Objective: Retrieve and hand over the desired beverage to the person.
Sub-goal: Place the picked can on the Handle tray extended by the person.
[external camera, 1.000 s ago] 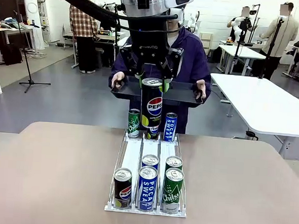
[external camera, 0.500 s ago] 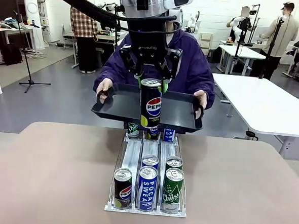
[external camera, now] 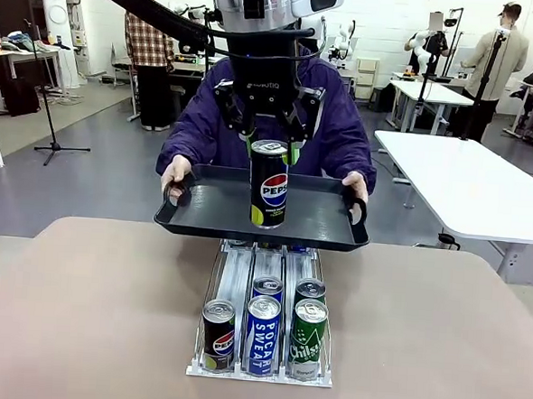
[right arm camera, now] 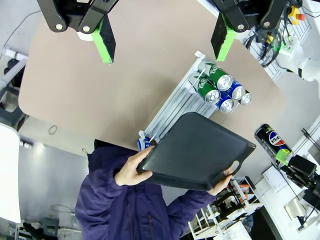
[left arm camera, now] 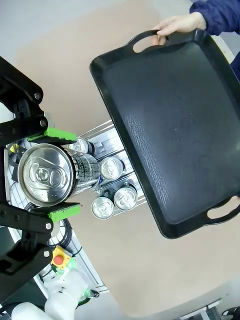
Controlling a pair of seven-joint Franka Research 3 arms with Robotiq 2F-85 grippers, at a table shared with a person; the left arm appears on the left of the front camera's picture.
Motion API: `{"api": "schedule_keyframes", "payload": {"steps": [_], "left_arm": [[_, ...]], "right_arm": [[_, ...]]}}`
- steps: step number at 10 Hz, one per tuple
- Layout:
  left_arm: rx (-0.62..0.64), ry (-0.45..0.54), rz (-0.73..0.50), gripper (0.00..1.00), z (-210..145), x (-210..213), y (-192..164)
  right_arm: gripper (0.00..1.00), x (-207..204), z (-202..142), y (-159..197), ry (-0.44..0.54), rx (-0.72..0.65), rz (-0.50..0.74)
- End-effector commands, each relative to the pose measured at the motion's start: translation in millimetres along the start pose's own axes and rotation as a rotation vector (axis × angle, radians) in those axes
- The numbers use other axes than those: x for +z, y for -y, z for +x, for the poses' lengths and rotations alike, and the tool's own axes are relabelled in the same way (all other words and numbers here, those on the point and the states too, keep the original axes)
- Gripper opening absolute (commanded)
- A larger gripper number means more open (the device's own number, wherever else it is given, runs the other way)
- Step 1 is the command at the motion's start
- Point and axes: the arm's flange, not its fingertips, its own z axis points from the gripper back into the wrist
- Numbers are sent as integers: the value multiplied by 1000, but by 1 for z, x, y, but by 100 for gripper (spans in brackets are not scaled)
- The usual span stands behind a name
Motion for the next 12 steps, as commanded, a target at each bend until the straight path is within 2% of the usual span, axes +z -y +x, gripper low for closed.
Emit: {"api": "schedule_keyframes", "payload": {"steps": [1,12], "left_arm": [[7,8,2,0,-2,4,-1],[7,8,2,0,-2,4,-1]], "right_arm": [[100,-2,0,1,4,1,25],[100,-2,0,1,4,1,25]]}}
